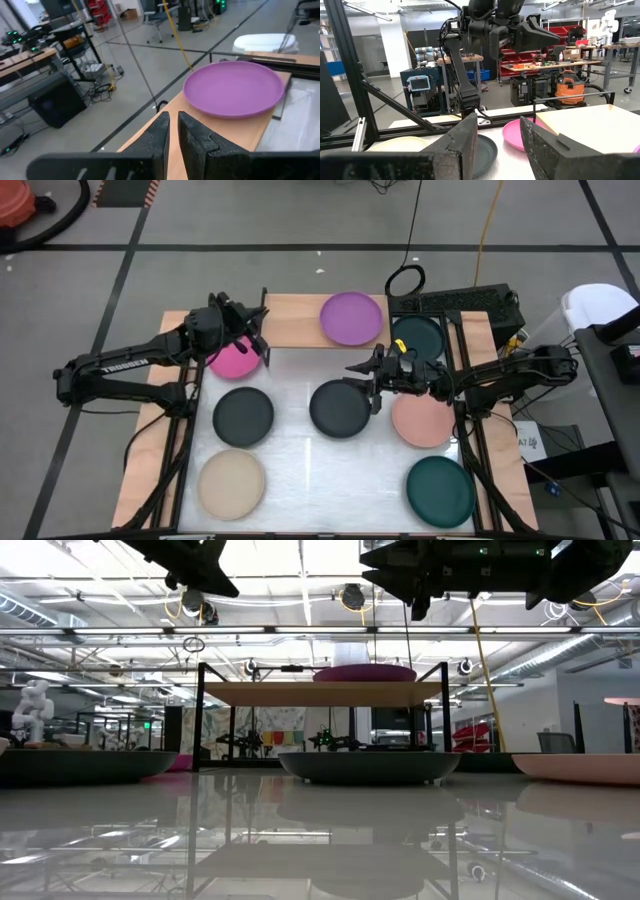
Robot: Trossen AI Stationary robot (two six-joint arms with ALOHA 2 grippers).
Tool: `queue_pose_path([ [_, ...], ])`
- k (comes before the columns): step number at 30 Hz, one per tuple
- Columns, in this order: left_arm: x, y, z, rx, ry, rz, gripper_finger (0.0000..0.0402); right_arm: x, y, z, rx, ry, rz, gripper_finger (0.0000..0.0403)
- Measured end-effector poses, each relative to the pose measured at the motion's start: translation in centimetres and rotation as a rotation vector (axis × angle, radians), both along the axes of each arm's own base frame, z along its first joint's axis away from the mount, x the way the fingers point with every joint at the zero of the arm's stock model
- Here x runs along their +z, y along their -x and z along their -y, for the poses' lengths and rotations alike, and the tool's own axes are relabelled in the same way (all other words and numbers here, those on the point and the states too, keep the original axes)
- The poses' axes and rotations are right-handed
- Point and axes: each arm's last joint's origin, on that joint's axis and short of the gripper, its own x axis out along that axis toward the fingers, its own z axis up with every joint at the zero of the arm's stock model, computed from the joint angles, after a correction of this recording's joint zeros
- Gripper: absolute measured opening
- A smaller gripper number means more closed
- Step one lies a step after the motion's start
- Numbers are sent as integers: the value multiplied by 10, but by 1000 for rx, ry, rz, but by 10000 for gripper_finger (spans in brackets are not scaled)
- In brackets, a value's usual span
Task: Place and stack plates onto a shelf
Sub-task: Stack the pink plate on top of the purple plate on the shelf
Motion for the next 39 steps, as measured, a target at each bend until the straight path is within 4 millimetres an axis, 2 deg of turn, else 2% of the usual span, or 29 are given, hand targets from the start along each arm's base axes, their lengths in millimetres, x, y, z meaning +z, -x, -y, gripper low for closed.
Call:
queue_pose_path([
  [13, -10, 5, -1, 108, 84, -49, 44, 0, 0, 0, 1, -7, 1, 130],
  [24, -30, 15, 2, 236, 292, -106, 44, 0, 0, 0, 1, -7, -2, 130],
  [28, -30, 15, 2, 263, 341, -45, 44, 0, 0, 0, 1, -5, 1, 130],
  [39, -28, 13, 1, 259, 336, -13, 44, 0, 0, 0, -3, -6, 1, 130],
])
